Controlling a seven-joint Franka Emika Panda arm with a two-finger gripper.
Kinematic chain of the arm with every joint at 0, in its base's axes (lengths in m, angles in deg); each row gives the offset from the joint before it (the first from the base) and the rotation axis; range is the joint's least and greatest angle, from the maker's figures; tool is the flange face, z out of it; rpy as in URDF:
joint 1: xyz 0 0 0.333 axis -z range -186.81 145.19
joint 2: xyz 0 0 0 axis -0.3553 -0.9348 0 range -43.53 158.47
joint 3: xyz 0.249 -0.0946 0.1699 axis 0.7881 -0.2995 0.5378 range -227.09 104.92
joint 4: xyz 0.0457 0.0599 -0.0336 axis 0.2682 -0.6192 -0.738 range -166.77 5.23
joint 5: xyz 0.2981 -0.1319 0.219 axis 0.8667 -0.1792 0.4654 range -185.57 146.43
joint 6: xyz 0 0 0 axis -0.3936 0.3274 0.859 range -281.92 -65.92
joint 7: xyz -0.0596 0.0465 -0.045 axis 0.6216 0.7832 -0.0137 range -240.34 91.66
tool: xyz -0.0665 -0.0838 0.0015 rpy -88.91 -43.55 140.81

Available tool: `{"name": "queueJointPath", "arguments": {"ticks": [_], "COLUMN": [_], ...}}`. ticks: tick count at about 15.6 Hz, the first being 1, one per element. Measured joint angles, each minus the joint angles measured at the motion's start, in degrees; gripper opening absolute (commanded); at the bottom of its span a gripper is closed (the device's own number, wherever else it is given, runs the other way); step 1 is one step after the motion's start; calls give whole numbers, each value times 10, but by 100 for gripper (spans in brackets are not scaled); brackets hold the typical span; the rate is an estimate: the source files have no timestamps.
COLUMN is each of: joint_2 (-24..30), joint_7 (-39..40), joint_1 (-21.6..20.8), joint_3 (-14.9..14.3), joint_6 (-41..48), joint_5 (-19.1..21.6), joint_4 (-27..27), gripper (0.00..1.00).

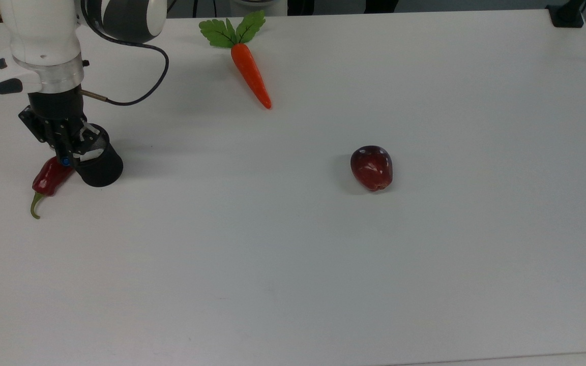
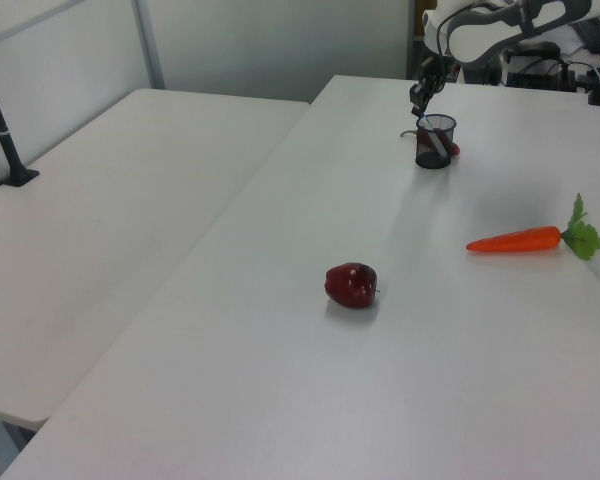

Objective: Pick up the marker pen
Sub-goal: 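Lower the gripper and close it on the blue-capped marker, then lift the marker straight up out of the pen cup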

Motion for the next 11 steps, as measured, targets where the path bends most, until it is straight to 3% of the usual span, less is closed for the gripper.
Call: {"name": "queueJointPath", "arguments": {"ticks": [11], "joint_2": [78], "joint_7": [0], "joint_1": [0], "joint_3": [0], "joint_6": [0], "joint_5": [32], "joint_4": [17], "gripper": [6]}}
